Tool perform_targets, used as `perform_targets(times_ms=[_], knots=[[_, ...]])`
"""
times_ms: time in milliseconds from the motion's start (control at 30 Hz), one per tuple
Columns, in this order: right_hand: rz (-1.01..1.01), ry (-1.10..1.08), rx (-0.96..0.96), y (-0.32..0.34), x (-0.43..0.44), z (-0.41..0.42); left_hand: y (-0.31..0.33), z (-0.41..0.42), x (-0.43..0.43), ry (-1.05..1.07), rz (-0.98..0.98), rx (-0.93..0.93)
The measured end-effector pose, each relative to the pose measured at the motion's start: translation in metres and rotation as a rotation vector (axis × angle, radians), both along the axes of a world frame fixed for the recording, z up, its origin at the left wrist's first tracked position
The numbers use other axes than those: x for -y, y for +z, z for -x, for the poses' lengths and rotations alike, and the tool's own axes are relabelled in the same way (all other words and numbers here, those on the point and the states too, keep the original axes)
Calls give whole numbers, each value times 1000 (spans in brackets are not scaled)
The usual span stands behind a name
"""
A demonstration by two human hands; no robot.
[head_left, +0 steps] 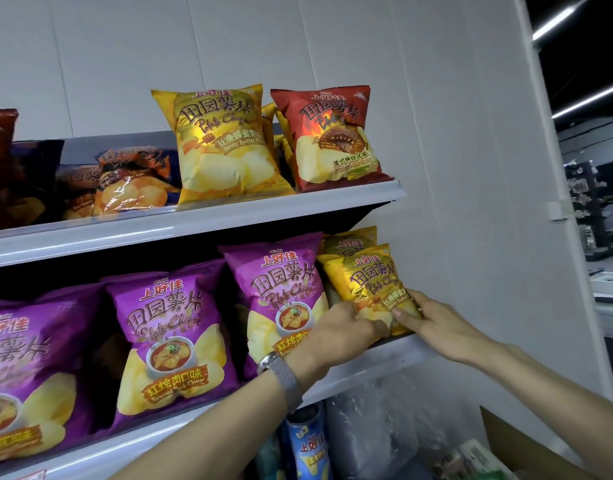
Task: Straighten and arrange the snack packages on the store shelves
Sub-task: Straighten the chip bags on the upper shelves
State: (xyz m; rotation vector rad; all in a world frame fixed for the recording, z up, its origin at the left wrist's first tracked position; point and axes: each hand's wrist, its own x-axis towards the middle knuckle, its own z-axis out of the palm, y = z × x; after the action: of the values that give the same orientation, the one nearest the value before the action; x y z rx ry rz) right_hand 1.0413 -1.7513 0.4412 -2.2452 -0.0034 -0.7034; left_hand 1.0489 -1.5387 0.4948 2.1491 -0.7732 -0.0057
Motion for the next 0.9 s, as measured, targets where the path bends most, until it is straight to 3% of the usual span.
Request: perform_targets(times_ms=[133,333,567,900], knots=[[50,-50,-17,-4,3,1,-4,4,-7,10,-51,55],[178,-268,83,-2,-7,27,-2,14,-28,65,-235,415],[399,-304,151,30,-73,68,22,43,-61,138,-266,610],[569,-158,524,111,-163,98,91,85,-160,400,-179,879]])
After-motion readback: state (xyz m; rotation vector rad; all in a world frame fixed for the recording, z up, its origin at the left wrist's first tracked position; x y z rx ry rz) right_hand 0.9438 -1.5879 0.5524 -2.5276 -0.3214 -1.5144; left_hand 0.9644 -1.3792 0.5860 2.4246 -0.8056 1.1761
